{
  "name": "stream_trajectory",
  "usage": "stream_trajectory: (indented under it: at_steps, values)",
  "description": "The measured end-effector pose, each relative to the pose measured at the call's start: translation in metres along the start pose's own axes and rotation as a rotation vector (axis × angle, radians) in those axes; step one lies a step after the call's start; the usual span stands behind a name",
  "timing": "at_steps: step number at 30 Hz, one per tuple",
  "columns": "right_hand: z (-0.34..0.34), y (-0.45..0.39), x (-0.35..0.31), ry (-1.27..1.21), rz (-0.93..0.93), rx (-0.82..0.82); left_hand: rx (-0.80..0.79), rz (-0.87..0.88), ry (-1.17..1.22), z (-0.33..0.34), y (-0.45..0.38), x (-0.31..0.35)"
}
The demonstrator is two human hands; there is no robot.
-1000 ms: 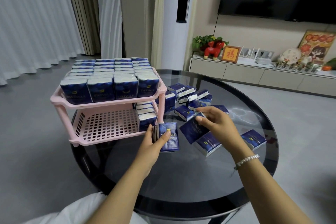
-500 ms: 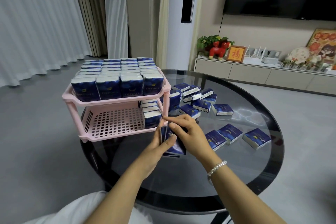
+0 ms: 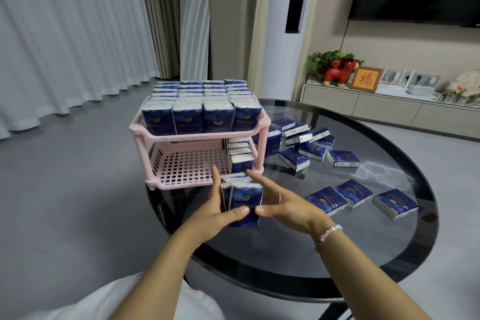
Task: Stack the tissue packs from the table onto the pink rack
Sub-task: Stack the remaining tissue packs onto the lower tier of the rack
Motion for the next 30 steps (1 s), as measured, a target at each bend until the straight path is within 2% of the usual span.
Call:
stream_trajectory:
  at_steps: [4,13,19,23,24,26,28,30]
  values:
    - [0.004,-0.001,0.004,0.262,0.028,-0.041,-0.022,-0.048,-0.295,-0.003,0.006,-0.013]
    - [-0.001,-0.009,0.003,0.377,0.025,-0.035,-0.042,-0.002,-0.408,0.002,0.006,-0.013]
    - [-0.004,-0.014,0.004,0.252,-0.029,0.001,0.142,0.046,-0.250,-0.011,0.001,-0.008]
    - [0.004,-0.020,-0.007,0.178,-0.107,-0.008,0.190,0.038,-0.105,-0.032,-0.006,-0.012]
    - [0.002,-0.021,-0.012,0.144,-0.138,0.055,0.216,0.041,-0.074,-0.039,-0.009,-0.012]
    - [-0.013,-0.023,-0.020,0.101,-0.213,0.301,0.275,0.039,-0.033,-0.056,-0.014,-0.011]
    - [-0.033,-0.027,-0.017,0.150,-0.248,0.576,0.328,0.019,-0.010,-0.074,-0.020,-0.011]
    - [-0.043,-0.034,-0.012,0.234,-0.260,0.748,0.375,-0.011,-0.044,-0.092,-0.030,-0.014]
Point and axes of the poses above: each hand's wrist, its own y-axis away from the middle knuckle, its own z-axis out of the palm, x = y × z, the point moved 6 cm from there along -y, towards the middle knuckle, and after that the axes turned 7 degrees about -y, right-handed, at the moved point
